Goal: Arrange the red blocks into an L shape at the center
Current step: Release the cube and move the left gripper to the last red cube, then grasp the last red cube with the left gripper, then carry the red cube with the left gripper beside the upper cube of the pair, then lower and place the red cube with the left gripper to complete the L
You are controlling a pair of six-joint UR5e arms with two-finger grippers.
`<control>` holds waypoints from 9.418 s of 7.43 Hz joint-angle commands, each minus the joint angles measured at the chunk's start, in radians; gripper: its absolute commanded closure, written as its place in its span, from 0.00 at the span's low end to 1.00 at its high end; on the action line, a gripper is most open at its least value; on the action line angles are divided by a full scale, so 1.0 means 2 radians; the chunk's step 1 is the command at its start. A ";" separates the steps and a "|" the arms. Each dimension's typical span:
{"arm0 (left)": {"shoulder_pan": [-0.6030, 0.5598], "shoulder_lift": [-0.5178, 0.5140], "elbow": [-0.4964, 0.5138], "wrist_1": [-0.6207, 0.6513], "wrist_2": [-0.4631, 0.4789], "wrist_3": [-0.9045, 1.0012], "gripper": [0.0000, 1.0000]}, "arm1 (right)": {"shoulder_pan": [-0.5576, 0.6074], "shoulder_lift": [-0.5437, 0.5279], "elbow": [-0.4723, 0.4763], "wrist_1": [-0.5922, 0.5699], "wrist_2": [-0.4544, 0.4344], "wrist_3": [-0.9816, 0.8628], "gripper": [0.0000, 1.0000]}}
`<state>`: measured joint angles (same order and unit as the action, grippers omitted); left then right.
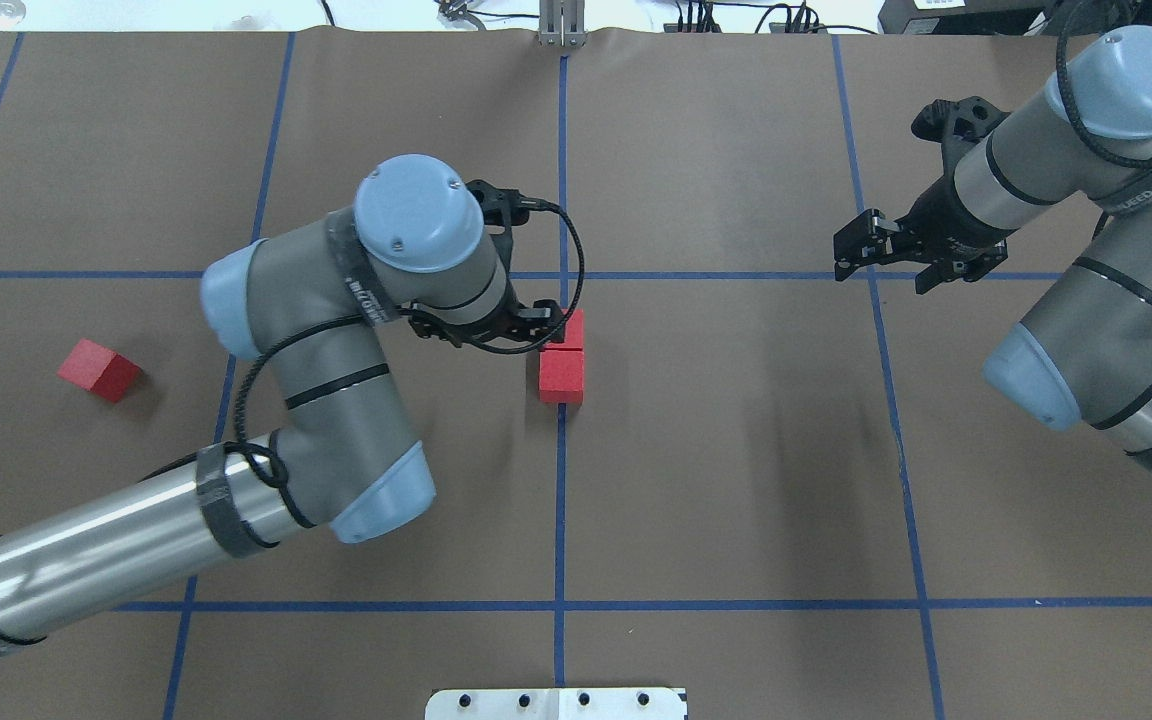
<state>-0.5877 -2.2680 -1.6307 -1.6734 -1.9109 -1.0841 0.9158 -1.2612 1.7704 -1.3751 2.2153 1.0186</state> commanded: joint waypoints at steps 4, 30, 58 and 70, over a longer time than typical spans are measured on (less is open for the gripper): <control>-0.211 0.195 -0.055 0.001 -0.108 0.267 0.01 | 0.001 -0.007 0.002 0.000 -0.006 0.006 0.01; -0.053 0.051 -0.009 0.023 -0.063 -0.395 1.00 | -0.010 -0.006 -0.002 0.000 -0.015 0.031 0.01; -0.021 -0.092 0.159 0.019 -0.064 -0.841 1.00 | -0.015 -0.001 -0.011 0.000 -0.028 0.034 0.01; -0.018 -0.092 0.163 0.012 -0.063 -0.840 1.00 | -0.015 -0.001 -0.012 0.000 -0.028 0.034 0.01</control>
<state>-0.6243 -2.4531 -1.3060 -1.6490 -2.0377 -2.7648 0.8851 -1.2627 1.7485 -1.3744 2.1583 1.0872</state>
